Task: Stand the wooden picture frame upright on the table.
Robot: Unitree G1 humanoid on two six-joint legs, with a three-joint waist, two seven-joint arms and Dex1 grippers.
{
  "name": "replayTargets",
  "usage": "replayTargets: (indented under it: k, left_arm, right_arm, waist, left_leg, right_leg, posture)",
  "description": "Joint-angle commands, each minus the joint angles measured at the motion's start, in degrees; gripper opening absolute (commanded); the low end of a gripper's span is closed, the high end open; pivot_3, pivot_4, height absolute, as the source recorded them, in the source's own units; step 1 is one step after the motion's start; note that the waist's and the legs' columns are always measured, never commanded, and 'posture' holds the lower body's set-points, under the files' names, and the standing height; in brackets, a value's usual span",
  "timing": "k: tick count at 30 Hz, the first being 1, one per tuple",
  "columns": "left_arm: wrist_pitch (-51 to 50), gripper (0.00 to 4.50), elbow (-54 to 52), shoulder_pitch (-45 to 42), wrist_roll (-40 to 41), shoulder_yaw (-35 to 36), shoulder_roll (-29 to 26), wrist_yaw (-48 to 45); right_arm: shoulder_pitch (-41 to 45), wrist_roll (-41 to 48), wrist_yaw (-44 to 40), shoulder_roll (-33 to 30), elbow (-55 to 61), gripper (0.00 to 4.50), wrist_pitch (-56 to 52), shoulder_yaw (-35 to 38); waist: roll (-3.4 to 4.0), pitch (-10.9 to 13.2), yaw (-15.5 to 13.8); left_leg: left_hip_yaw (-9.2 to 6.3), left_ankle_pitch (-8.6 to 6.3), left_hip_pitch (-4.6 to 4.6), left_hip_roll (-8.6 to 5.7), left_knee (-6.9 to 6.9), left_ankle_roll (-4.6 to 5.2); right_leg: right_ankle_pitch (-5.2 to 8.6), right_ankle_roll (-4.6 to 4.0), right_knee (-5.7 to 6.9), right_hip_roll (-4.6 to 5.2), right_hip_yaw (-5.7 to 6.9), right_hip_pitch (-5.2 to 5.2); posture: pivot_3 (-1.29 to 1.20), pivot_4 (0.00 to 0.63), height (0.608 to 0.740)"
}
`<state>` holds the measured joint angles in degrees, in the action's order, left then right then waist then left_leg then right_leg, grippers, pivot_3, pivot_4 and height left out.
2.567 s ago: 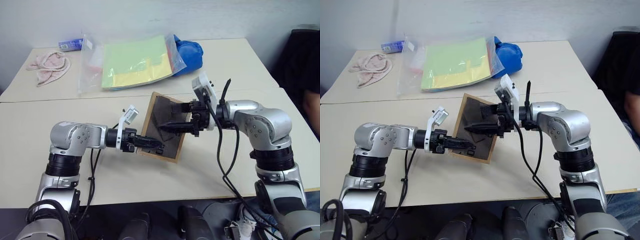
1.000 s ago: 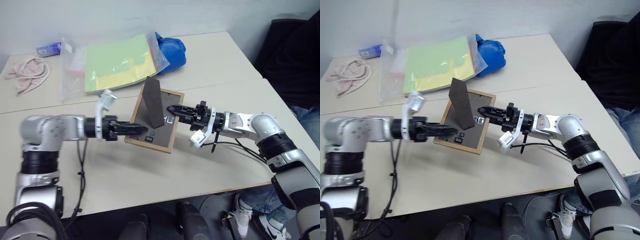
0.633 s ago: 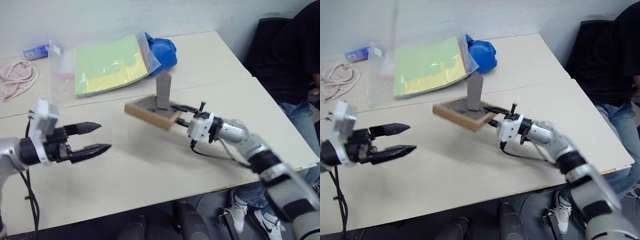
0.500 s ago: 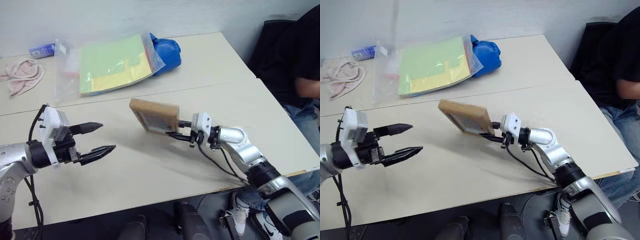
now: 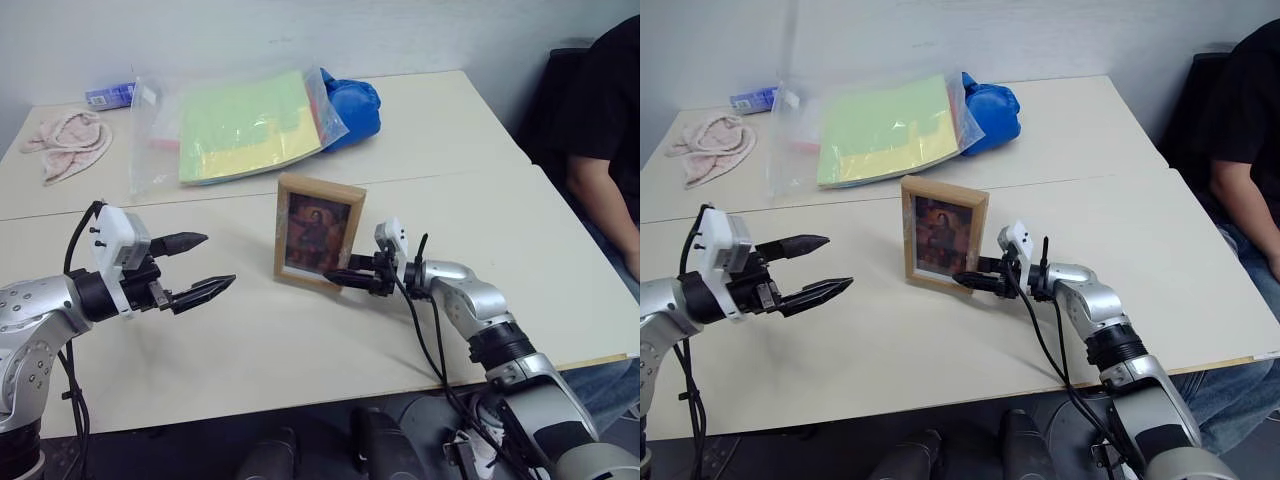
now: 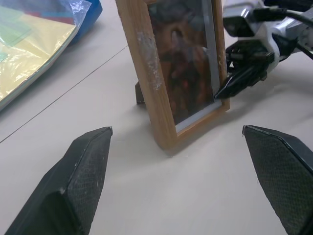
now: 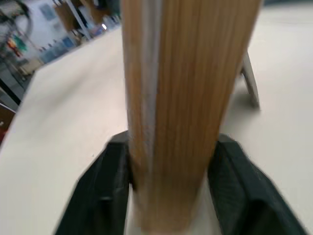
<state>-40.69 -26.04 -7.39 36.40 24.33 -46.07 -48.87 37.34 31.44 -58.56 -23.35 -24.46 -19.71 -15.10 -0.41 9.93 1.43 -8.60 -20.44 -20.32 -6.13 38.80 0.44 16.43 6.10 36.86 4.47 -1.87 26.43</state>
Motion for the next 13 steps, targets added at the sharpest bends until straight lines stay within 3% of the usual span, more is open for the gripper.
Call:
replayTargets:
  k: [1,2,6,11,13]
  left_arm:
    - [-0.3,4.50,0.1,-1.7,1.8,-0.1,-0.8,0.4]
    - [-0.7,4.50,0.2,-1.9,2.3,-0.4,-0.9,0.2]
    - [-0.5,4.50,0.3,-1.8,2.7,-1.1,-1.7,-0.7]
    - [-0.2,4.50,3.6,-4.5,3.9,-0.3,-2.8,-1.6]
    - [0.9,4.50,4.4,-5.6,3.1,-1.0,-3.4,-2.0]
  right_arm:
    - [-0.8,-0.8,-1.0,-2.5,6.5,3.55,-2.1,3.4]
    - [-1.6,-0.5,-1.8,-6.0,10.3,3.90,-3.5,5.1]
    - [-4.3,3.6,-7.1,-17.5,21.3,3.90,-10.1,11.3]
    - [-7.6,12.1,-20.8,-34.1,27.9,3.90,-19.1,21.0]
    - [-9.4,12.2,-22.4,-36.2,28.8,3.90,-19.2,21.9]
  waist:
    - [0.00,0.0,0.1]
    - [0.02,0.0,0.0]
    - [0.08,0.0,-1.1]
    - [0.10,0.1,-1.7]
    - [0.10,0.1,-1.9]
  left_leg:
    - [0.00,-0.01,-0.03,0.00,0.02,0.01]
    - [0.00,-0.01,-0.03,0.00,0.01,0.01]
    - [-0.02,-0.07,-0.19,-0.05,0.11,0.10]
    - [0.04,-0.18,-0.13,0.06,0.18,0.05]
    - [0.07,-0.19,-0.13,0.06,0.20,0.07]
  right_leg:
    - [0.00,0.00,0.02,0.00,0.01,0.02]
    - [0.00,0.00,0.02,0.00,0.00,0.02]
    - [-0.02,0.03,-0.03,0.05,0.04,0.08]
    - [-0.01,0.02,-0.12,-0.04,0.01,0.04]
    - [-0.01,0.02,-0.12,-0.04,0.00,0.01]
  posture:
    - [0.00,0.150,0.740]
    - [0.00,0.150,0.740]
    - [0.00,0.150,0.740]
    - [0.00,0.150,0.740]
    - [0.00,0.150,0.740]
